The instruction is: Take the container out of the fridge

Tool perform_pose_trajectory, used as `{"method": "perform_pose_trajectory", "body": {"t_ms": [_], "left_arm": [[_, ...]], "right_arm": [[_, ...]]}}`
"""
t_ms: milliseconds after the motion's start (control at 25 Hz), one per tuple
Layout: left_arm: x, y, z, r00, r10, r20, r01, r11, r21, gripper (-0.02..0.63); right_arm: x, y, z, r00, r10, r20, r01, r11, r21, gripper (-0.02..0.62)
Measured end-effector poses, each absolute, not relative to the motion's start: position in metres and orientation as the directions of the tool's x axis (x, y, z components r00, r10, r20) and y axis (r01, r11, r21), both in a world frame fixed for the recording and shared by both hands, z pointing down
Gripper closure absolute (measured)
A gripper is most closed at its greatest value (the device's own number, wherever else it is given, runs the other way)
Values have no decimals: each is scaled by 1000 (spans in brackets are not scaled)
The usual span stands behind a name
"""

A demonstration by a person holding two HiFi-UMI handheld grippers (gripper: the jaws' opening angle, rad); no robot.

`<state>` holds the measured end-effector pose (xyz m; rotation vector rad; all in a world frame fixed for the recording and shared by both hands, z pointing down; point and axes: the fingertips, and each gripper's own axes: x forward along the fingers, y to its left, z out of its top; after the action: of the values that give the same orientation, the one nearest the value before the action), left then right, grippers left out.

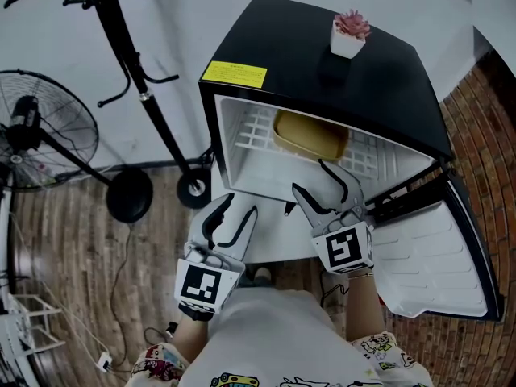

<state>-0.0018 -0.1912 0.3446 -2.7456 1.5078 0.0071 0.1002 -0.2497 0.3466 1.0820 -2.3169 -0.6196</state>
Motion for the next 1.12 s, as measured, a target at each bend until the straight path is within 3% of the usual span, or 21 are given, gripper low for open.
{"method": "perform_pose_trajectory", "body": {"t_ms": [1120], "left_arm": [[21, -186, 339, 570, -821, -37, -822, -569, -35, 437]], "right_arm": [[119, -297, 368, -472, -802, 366, -438, 574, 692, 353]]}}
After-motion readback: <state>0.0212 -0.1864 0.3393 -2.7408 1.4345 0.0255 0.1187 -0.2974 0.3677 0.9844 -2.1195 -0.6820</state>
